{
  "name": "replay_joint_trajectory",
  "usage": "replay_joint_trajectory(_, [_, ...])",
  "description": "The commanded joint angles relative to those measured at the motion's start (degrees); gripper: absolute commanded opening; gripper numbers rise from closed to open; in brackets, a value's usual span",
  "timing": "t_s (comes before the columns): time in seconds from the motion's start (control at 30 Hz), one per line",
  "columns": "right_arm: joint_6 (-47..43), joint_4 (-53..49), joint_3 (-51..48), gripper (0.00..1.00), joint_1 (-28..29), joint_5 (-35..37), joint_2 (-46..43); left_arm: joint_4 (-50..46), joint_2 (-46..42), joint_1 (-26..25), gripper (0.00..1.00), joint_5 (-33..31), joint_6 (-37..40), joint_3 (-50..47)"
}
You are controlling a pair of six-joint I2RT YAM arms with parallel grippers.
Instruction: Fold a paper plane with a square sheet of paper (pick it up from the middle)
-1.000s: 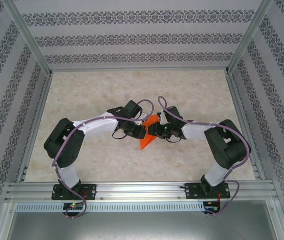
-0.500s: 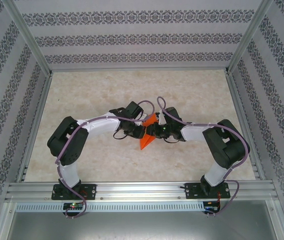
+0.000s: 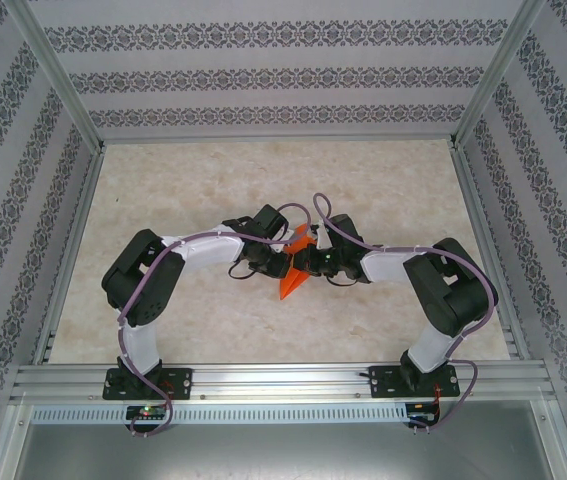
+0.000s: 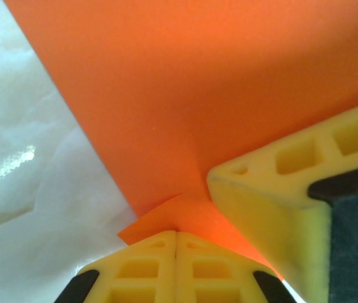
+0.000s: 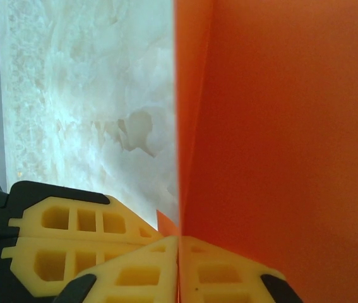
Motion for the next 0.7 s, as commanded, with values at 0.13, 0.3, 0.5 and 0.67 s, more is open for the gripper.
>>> replay_joint_trajectory(0.13, [0.6, -2.0, -3.2, 0.42, -1.0, 5.2, -6.2, 1.3, -0.6, 0.4, 0.06, 0.0, 1.2, 2.0])
replay_joint_trajectory(0.3, [1.6, -6.6, -5.9, 0.44, -2.4, 9.9, -13.8, 0.9, 1.4, 1.0, 0.07, 1.9, 2.6, 3.5])
replay_joint_trajectory(0.5, [4.4, -5.1, -7.2, 0.33, -0.4, 7.6, -17.5, 0.1, 3.5, 1.0, 0.07, 3.1, 4.1, 4.9])
replay_joint_trajectory(0.67, [7.3, -2.2, -7.7, 0.11, 4.1, 8.8, -15.2, -0.1, 5.6, 1.0, 0.07, 3.5, 5.0, 5.4])
